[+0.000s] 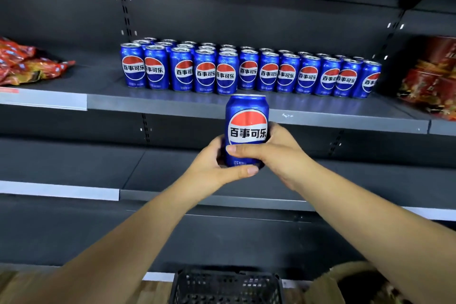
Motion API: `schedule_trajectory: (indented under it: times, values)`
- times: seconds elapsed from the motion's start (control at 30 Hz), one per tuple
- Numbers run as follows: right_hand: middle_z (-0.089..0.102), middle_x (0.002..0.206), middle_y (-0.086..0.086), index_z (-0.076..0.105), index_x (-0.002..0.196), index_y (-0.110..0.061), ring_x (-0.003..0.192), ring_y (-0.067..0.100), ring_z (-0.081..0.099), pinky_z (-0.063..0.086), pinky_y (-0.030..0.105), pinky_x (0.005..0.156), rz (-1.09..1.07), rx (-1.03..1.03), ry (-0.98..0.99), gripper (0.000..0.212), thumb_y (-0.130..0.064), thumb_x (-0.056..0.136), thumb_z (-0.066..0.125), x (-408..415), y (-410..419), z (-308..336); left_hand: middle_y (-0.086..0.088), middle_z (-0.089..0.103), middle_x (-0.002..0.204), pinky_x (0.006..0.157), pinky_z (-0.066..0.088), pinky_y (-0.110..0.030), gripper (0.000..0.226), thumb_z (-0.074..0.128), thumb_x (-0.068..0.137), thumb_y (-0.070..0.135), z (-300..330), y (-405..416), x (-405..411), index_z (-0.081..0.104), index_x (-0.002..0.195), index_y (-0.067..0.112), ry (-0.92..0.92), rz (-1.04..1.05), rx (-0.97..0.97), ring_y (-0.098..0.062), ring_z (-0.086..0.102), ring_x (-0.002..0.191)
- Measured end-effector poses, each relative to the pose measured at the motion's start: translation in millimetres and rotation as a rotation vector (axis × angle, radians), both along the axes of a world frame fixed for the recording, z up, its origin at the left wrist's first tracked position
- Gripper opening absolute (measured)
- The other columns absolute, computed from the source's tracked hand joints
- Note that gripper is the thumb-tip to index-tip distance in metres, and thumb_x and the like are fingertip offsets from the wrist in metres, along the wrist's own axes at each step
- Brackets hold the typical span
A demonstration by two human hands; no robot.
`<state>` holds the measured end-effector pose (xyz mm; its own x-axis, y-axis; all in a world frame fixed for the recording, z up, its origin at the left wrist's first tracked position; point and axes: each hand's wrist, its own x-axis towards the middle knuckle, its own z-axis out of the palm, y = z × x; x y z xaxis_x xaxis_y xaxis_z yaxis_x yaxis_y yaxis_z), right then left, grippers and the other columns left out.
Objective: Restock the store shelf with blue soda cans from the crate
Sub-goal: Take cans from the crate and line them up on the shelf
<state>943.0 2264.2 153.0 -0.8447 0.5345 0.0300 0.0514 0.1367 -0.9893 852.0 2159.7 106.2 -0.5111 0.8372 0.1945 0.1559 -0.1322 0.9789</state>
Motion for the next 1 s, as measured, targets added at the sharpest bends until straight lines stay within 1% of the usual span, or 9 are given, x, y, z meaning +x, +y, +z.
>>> schedule_trajectory:
  times: [0.1,0.23,0.37,0.5,0.57,0.67,0.8,0.9,1.0]
  values:
    - [0.072,0.09,0.005,0.062,0.091,-0.016,0.082,0.015,0.068,0.057,0.028,0.077,-0.076,0.023,0.023,0.037,-0.002,0.064,0.082,-13.0,3.0,-3.9,0.01,0.068,0.111,0.092,0.051,-0.031,0.064,0.08,0.052,0.041,-5.5,1.1,-15.4,0.055,0.111,0.036,0.064,0.008,-0.009,-0.009,0.063,0.106]
    - [0.072,0.097,0.006,0.06,0.107,-0.009,0.09,0.017,0.068,0.055,0.028,0.081,-0.154,0.04,0.022,0.053,-0.008,0.06,0.085,-23.8,10.4,-6.3,0.01,0.065,0.106,0.087,0.051,-0.028,0.062,0.078,0.049,0.045,-14.7,3.8,-31.1,0.052,0.105,0.04,0.126,0.036,-0.091,-0.007,0.062,0.1]
    - [0.071,0.096,0.004,0.059,0.109,-0.009,0.084,0.013,0.067,0.055,0.021,0.073,-0.189,0.03,0.038,0.055,-0.008,0.06,0.085,-26.4,23.4,-2.9,0.006,0.065,0.092,0.079,0.048,-0.024,0.041,0.076,0.065,0.018,-17.0,15.2,-43.1,0.057,0.098,0.034,0.146,0.079,-0.093,-0.009,0.062,0.085]
    - [0.07,0.086,-0.001,0.06,0.096,-0.015,0.073,0.006,0.065,0.054,0.013,0.065,-0.181,-0.011,0.064,0.042,-0.002,0.063,0.082,-25.2,41.2,1.8,0.007,0.068,0.081,0.08,0.048,-0.025,0.031,0.065,0.081,-0.004,-8.1,36.0,-49.3,0.065,0.082,0.027,0.186,0.141,-0.055,-0.011,0.061,0.08]
    - [0.07,0.085,-0.002,0.059,0.093,-0.017,0.074,0.007,0.065,0.054,0.014,0.066,-0.171,-0.03,0.077,0.04,0.0,0.064,0.081,-25.8,51.1,1.8,0.011,0.069,0.072,0.078,0.049,-0.02,0.034,0.06,0.083,-0.007,-2.7,49.0,-51.8,0.067,0.075,0.025,0.148,0.197,-0.026,-0.007,0.063,0.074]
    - [0.07,0.09,0.002,0.06,0.097,-0.015,0.081,0.013,0.066,0.054,0.022,0.075,-0.173,-0.016,0.065,0.044,0.0,0.062,0.082,-30.8,66.8,1.6,0.011,0.067,0.061,0.061,0.047,-0.01,0.038,0.053,0.084,-0.011,3.0,68.1,-57.6,0.065,0.072,0.023,0.079,0.273,-0.005,-0.002,0.062,0.062]
    - [0.071,0.099,0.006,0.058,0.103,-0.013,0.094,0.02,0.067,0.054,0.032,0.086,-0.181,0.04,0.042,0.052,-0.003,0.06,0.084,-39.8,91.2,6.4,0.001,0.065,0.072,0.058,0.045,-0.007,0.033,0.052,0.088,-0.007,12.4,92.7,-67.6,0.063,0.075,0.022,0.076,0.323,0.001,-0.003,0.061,0.063]
    - [0.07,0.098,0.004,0.057,0.102,-0.014,0.093,0.018,0.066,0.054,0.028,0.083,-0.17,0.067,0.053,0.051,-0.002,0.061,0.084,-43.7,107.5,11.7,0.002,0.065,0.069,0.055,0.044,-0.005,0.032,0.051,0.089,-0.005,20.5,109.8,-70.3,0.063,0.077,0.022,0.086,0.32,0.037,0.005,0.06,0.057]
    - [0.069,0.092,-0.003,0.055,0.094,-0.021,0.087,0.012,0.065,0.053,0.02,0.076,-0.153,0.111,0.045,0.049,-0.003,0.06,0.085,-48.3,120.0,20.7,0.012,0.068,0.061,0.06,0.047,-0.009,0.036,0.051,0.087,-0.007,26.8,127.2,-70.2,0.064,0.075,0.024,0.076,0.293,0.047,0.003,0.062,0.06]
